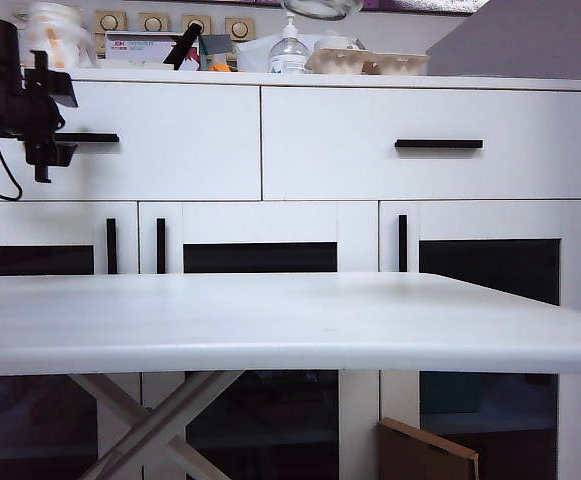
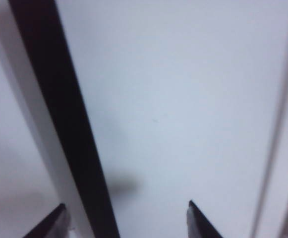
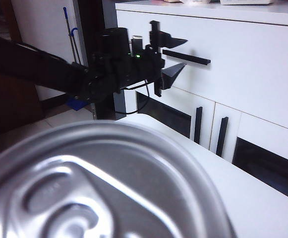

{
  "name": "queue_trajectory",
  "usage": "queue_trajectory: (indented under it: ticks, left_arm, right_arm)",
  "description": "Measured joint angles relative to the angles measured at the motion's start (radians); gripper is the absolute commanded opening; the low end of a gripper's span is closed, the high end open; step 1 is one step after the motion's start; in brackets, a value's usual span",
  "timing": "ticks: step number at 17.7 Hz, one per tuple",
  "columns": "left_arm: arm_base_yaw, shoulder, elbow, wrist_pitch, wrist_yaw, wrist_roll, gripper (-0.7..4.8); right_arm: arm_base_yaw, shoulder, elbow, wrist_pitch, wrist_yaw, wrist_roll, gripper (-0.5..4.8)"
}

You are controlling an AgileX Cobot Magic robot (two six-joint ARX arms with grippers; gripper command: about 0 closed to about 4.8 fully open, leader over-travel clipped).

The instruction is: Pick up a can of beer from the white table, open the left drawer, place the beer inside the drawer, and finally close the drawer.

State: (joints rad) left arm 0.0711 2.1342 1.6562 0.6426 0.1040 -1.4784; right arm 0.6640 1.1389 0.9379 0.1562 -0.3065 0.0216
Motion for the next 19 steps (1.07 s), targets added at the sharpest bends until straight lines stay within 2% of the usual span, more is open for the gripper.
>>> queue_trajectory:
  ticks: [3,14,19]
  left_arm:
    - [0.000,0.034,0.060,-0.035,-0.001,0.000,3.10]
    - [0.001,0.051,0.063,-0.071,-0.038,0.003,3.10]
    - [0.004,0.064,0.116,-0.114,-0.034,0.019,3.09]
  right_arm:
    - [0.000,0.000,0.000,0.000,0.000,0.000,1.38]
    - [0.000,0.000,0.000,0.000,0.000,0.000,1.38]
    - [0.000,0.000,0.000,0.000,0.000,0.000,1.38]
